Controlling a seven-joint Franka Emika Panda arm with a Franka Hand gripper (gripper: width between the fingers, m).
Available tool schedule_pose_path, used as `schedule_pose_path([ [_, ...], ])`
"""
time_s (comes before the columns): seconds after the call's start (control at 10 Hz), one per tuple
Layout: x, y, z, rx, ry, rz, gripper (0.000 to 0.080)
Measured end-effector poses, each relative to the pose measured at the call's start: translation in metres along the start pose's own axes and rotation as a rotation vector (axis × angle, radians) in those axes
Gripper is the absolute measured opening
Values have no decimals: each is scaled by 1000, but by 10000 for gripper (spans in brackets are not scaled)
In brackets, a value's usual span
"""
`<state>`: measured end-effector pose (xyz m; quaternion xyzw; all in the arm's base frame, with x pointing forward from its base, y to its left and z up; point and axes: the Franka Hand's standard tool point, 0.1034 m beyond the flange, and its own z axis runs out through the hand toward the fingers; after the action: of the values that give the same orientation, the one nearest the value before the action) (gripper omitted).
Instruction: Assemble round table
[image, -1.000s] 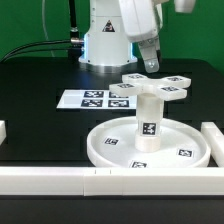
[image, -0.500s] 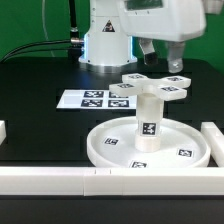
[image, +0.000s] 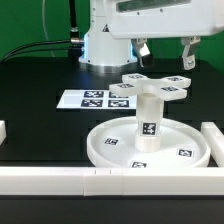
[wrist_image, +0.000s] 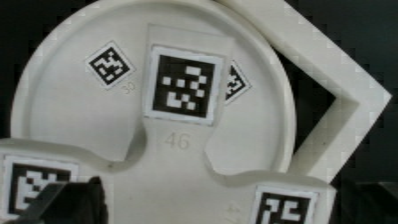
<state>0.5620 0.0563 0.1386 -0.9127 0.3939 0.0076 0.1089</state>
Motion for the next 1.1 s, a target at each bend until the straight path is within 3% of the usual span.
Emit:
schedule_pose_path([
  [0.5,1,-2,1,-89,-45,-708,649],
  [0.9,3,0,1,-85,-52,-958,649],
  [1.1,6,1,1,-113,-58,-1246,649],
])
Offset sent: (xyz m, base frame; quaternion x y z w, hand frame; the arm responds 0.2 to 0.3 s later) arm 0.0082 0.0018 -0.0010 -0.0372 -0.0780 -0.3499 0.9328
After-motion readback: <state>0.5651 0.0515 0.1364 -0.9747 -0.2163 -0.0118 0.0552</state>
